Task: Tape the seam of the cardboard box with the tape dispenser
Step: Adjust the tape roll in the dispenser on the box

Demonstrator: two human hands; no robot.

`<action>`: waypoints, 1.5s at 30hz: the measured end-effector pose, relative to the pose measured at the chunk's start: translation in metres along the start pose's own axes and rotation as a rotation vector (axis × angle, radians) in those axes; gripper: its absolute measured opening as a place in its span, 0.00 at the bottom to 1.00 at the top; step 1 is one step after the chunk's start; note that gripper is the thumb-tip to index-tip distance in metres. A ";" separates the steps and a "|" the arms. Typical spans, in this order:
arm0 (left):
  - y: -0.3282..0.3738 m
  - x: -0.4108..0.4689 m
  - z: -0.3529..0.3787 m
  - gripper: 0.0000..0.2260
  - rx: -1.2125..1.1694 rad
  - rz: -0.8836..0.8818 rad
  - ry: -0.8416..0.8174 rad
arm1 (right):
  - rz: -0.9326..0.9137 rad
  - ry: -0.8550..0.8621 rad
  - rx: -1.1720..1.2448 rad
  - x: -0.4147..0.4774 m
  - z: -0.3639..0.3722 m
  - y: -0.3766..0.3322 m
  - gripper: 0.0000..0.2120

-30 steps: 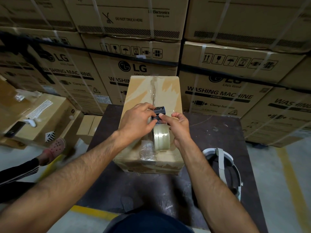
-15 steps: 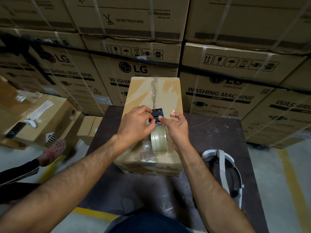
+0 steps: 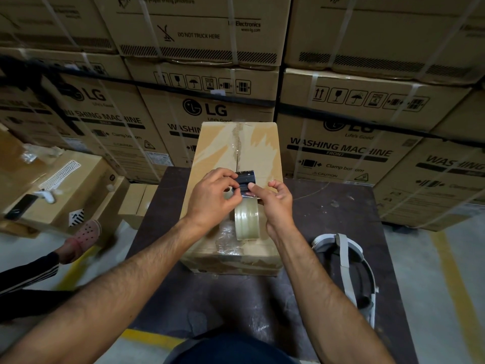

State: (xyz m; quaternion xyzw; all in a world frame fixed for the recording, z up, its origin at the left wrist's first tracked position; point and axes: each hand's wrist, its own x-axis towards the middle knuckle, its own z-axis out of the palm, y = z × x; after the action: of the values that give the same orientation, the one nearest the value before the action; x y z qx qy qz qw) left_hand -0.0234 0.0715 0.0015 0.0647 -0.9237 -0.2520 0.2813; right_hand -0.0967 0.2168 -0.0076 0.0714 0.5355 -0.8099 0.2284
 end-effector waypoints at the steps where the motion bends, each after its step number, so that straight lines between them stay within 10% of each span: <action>1: 0.000 0.000 0.000 0.03 -0.005 0.000 0.002 | 0.002 0.000 0.006 -0.001 0.000 -0.001 0.23; 45: 0.016 0.007 -0.023 0.06 0.290 0.189 -0.205 | -0.024 0.006 -0.128 -0.007 0.001 -0.001 0.21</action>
State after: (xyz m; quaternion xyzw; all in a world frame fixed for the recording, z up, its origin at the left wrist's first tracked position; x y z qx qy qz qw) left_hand -0.0163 0.0738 0.0298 -0.0085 -0.9760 -0.0941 0.1960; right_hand -0.0906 0.2190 -0.0036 0.0528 0.5877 -0.7766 0.2209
